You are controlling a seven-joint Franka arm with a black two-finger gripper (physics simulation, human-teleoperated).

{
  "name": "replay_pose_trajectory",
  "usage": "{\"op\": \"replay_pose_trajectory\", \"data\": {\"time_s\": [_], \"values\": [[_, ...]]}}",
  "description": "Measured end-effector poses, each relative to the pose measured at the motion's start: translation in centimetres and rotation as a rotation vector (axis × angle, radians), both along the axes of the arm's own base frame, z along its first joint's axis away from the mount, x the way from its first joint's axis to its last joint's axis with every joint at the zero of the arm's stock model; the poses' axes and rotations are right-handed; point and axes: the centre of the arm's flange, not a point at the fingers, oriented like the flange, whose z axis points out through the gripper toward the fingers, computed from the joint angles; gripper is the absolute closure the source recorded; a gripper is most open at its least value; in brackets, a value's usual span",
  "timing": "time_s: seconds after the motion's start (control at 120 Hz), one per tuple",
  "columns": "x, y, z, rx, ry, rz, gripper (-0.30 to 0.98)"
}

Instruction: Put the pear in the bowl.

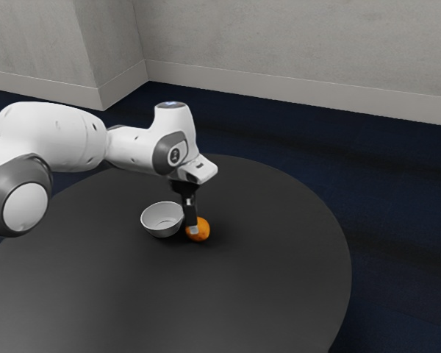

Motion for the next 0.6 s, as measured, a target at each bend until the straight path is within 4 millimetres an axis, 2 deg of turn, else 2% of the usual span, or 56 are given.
{"op": "replay_pose_trajectory", "data": {"time_s": [0.258,0.6], "values": [[0.1,-0.3,-1.4,-0.009,0.014,-0.025,0.0],[0.1,-0.8,-1.9,-0.031,0.019,-0.038,0.01]]}}
